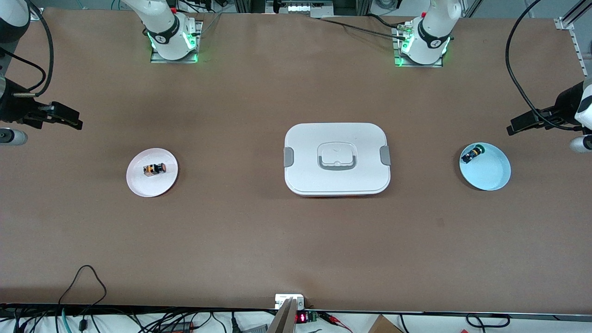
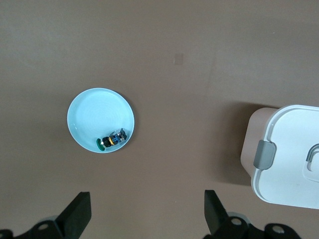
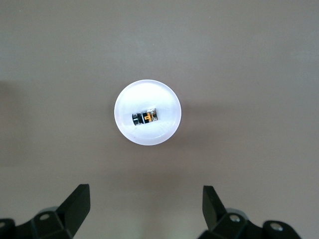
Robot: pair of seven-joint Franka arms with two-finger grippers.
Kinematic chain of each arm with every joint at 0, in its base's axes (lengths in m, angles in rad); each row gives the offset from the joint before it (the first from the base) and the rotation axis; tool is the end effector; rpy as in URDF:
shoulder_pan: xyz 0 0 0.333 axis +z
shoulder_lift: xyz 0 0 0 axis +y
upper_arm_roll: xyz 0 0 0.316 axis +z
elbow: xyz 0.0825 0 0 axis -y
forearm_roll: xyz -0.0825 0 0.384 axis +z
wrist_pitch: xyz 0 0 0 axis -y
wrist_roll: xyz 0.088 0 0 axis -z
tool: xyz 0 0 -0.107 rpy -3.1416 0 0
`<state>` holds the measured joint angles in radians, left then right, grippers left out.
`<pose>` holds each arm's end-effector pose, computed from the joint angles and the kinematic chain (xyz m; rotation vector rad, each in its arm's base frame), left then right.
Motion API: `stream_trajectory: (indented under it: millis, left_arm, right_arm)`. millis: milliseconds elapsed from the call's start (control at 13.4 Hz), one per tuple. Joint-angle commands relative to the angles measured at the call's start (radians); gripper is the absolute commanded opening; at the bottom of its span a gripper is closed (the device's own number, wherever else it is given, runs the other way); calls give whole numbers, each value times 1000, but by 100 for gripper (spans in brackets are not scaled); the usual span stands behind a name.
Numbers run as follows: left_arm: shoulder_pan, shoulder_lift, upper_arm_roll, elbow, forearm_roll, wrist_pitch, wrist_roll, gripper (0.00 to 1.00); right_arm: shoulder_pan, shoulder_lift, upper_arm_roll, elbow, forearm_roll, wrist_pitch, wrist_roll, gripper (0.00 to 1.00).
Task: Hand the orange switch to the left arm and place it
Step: 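Reach the right gripper down toward the orange switch on the white plate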
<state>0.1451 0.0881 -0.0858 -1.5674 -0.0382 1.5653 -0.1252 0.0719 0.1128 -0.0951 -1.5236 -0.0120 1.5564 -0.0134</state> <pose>0.5766 0.0321 0.5760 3.0822 0.2875 -0.1415 0.5851 -0.0119 0.5815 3.1178 -0.0145 -0.1246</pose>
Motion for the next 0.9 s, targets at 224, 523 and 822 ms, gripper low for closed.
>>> stream_trajectory:
  millis: [224,523,822]
  left_arm:
    - [-4,-4,1,3,21,-4,-4,100]
    - [-7,5,-11,6,15,-5,-5,100]
    - [-10,7,-15,6,-26,-7,-4,100]
  right_arm:
    - [-15,-13,8,0,27,-7,-16,100]
    - [-12,-1,9,-1,27,-13,-14,100]
    - [-1,45,12,-1,20,-1,-8,100]
